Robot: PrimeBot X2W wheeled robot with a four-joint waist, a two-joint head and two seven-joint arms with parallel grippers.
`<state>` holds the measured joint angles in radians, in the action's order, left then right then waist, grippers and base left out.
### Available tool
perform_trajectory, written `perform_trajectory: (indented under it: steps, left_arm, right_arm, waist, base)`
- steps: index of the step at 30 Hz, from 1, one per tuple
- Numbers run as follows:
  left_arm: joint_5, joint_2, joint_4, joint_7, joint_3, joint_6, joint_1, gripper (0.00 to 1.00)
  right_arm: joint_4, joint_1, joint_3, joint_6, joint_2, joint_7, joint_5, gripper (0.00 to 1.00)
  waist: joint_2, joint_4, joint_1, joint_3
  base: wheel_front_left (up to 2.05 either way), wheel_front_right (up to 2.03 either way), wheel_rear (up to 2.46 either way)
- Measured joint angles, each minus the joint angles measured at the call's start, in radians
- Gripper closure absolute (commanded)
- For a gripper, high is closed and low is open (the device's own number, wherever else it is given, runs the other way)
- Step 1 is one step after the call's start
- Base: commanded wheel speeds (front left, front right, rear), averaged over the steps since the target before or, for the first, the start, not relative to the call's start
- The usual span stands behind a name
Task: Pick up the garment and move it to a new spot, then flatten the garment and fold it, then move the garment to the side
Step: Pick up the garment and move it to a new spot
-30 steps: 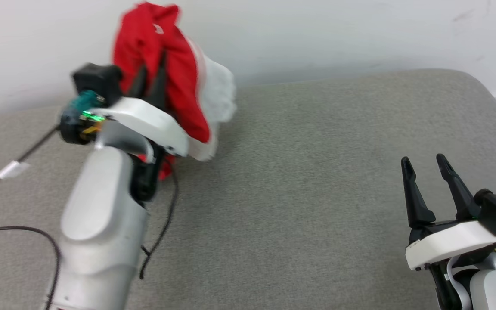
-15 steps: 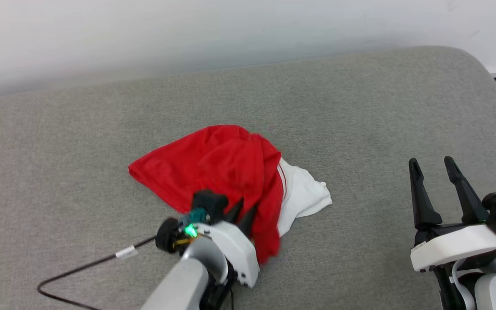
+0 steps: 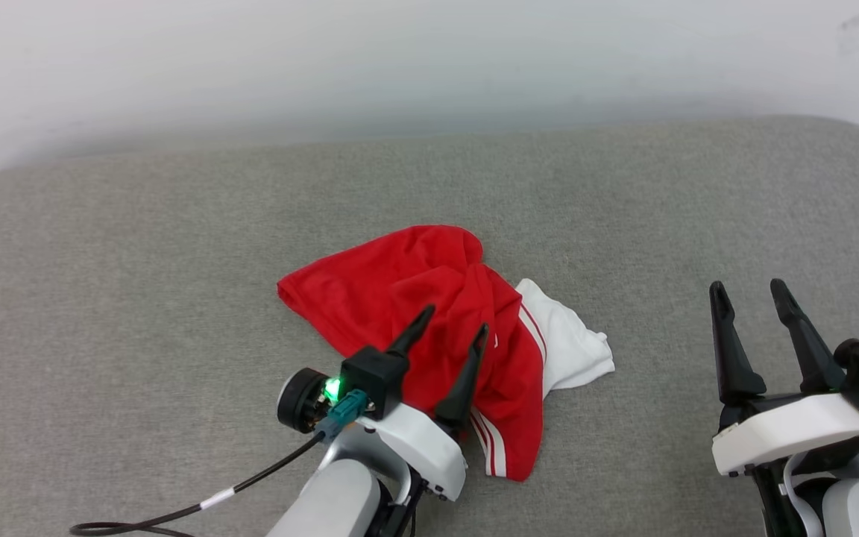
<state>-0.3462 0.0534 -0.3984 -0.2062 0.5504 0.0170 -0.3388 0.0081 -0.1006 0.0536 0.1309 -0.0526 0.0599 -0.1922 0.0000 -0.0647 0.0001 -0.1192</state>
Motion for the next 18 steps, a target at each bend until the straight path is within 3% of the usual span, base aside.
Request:
perform_trajectory:
  steps: [8, 18]
  left_arm:
    - [0.007, 0.05, 0.091, -0.045, -0.089, -0.068, 0.008, 0.0]
    - [-0.046, 0.188, 0.133, -0.025, -0.241, -0.146, 0.093, 0.0]
  right_arm:
    - [-0.012, 0.045, 0.013, 0.0, 0.001, -0.03, 0.009, 0.0]
    - [-0.027, 0.092, 0.025, 0.0, 0.001, -0.06, 0.007, 0.0]
  waist:
    - [0.0, 0.044, -0.0001, 0.071]
    - [0.0, 0.058, 0.0, 0.099]
  base:
    - [0.0, 0.0, 0.0]
    - [0.0, 0.0, 0.0]
